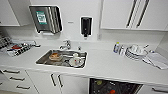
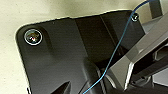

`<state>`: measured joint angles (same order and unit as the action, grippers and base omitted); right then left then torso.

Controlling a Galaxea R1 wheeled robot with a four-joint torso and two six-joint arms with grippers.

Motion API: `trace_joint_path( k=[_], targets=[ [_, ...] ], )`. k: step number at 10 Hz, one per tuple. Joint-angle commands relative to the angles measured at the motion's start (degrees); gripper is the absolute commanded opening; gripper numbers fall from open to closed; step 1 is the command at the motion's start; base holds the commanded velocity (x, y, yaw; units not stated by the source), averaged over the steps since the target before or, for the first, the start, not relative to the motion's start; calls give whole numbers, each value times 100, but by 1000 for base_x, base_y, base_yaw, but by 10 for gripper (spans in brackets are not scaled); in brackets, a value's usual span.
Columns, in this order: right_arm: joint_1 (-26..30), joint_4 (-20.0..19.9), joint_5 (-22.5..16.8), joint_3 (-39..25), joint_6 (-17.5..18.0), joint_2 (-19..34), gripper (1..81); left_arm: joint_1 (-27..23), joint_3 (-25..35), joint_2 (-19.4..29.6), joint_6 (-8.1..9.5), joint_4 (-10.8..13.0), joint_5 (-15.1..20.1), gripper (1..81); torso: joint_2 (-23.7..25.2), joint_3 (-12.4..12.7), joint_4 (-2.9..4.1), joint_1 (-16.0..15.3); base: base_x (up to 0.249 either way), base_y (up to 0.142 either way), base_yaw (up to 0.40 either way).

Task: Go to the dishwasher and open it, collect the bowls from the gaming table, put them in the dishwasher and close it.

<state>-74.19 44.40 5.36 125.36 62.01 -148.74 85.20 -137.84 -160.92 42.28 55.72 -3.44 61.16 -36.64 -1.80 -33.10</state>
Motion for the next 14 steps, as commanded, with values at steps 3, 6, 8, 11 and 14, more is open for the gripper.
trace_joint_path(
  k=[3, 6, 8, 11, 14],
  targets=[
    [1050, -19, -298, -724, 30, 237, 811, -156, 29, 121, 26, -132, 186, 811, 9, -444, 0, -6, 0, 0, 0],
    [1357, -19, -606, -1022, 39, 298, 811, -156, 29, 129, 26, -141, 186, 811, -2, -950, 0, -2, 0, 0, 0],
    [1560, -19, -843, -1347, 39, 377, 811, -148, 29, 138, 26, -175, 186, 811, -2, -773, 0, -5, 0, 0, 0],
    [1955, -220, -879, -2065, 56, 674, 811, -148, 29, 138, 26, -185, 194, 811, -6, -955, 0, -6, 0, 0, 0],
    [2430, -519, -853, -2876, 56, 1150, 811, -148, 29, 138, 26, -193, 194, 811, -9, -940, 0, -9, 0, 0, 0]
  ],
)
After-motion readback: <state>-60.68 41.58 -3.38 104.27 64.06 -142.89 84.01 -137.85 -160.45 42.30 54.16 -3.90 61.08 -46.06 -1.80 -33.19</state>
